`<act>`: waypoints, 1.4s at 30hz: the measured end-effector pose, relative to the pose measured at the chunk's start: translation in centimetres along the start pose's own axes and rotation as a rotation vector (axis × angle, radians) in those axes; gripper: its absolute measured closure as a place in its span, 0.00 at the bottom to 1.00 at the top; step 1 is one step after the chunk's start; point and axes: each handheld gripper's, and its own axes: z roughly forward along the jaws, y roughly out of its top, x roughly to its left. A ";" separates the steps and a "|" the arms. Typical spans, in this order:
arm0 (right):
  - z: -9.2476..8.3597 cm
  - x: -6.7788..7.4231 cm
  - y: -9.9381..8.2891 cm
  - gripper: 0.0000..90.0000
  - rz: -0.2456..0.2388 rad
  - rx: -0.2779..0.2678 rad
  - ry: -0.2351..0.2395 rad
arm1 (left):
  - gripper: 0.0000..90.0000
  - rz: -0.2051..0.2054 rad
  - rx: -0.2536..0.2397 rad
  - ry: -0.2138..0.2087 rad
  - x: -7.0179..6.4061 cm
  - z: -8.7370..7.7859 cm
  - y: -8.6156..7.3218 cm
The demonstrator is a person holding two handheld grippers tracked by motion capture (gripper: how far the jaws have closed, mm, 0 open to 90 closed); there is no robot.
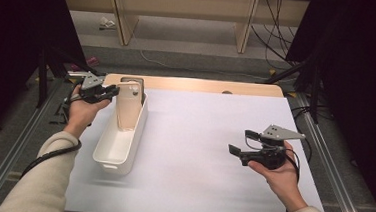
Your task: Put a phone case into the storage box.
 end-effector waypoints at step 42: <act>0.1 0.0 0.0 0.18 0.001 0.004 0.007 | 0.53 0.006 0.079 0.087 -0.4 1.0 0.6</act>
